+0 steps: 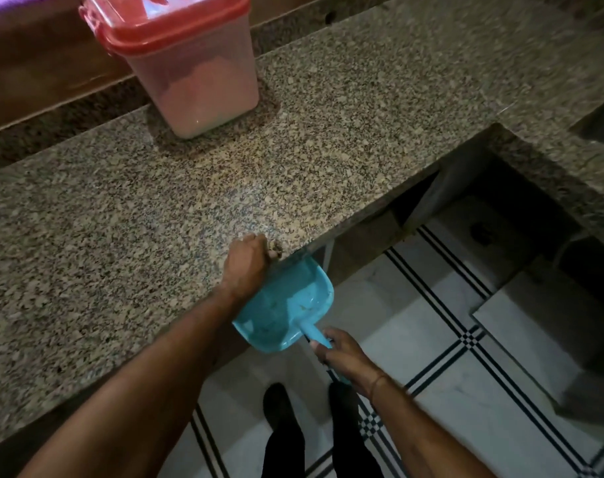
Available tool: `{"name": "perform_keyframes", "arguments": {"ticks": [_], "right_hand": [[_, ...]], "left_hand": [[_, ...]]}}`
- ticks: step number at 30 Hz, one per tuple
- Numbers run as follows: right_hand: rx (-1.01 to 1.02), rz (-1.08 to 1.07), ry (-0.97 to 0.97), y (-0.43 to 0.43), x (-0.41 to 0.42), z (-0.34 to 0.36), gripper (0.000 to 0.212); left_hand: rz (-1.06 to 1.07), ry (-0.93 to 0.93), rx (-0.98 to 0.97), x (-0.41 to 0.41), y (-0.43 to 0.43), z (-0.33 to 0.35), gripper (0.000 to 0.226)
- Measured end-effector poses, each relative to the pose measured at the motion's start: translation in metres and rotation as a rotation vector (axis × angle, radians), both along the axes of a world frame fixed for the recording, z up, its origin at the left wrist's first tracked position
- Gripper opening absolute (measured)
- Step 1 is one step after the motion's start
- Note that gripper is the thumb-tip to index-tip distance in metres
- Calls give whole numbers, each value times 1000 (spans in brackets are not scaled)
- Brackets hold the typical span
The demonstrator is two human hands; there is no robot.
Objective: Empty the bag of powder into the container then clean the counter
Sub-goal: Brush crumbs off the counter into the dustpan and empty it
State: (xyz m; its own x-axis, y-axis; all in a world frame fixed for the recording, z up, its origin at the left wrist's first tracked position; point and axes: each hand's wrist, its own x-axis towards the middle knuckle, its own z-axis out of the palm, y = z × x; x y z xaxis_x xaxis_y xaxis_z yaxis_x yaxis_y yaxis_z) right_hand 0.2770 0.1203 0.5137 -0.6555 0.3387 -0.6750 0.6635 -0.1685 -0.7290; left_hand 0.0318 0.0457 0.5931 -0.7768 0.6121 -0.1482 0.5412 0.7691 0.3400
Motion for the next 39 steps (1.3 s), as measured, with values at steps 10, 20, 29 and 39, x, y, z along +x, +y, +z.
{"name": "perform_keyframes", "arguments": {"ticks": [10, 20, 29, 39], "right_hand": [[-32, 70, 21, 25, 13, 20, 10], [-18, 179, 44, 42, 17, 14, 20], [-76, 158, 53, 48, 15, 14, 5], [-47, 181, 39, 52, 12, 24, 7]], "left_hand": [[37, 18, 213, 83, -27, 4, 23], [525, 68, 133, 45, -14, 10, 17], [39, -430, 267, 10, 5, 25, 15], [21, -163, -45, 4, 12, 4, 18]]}}
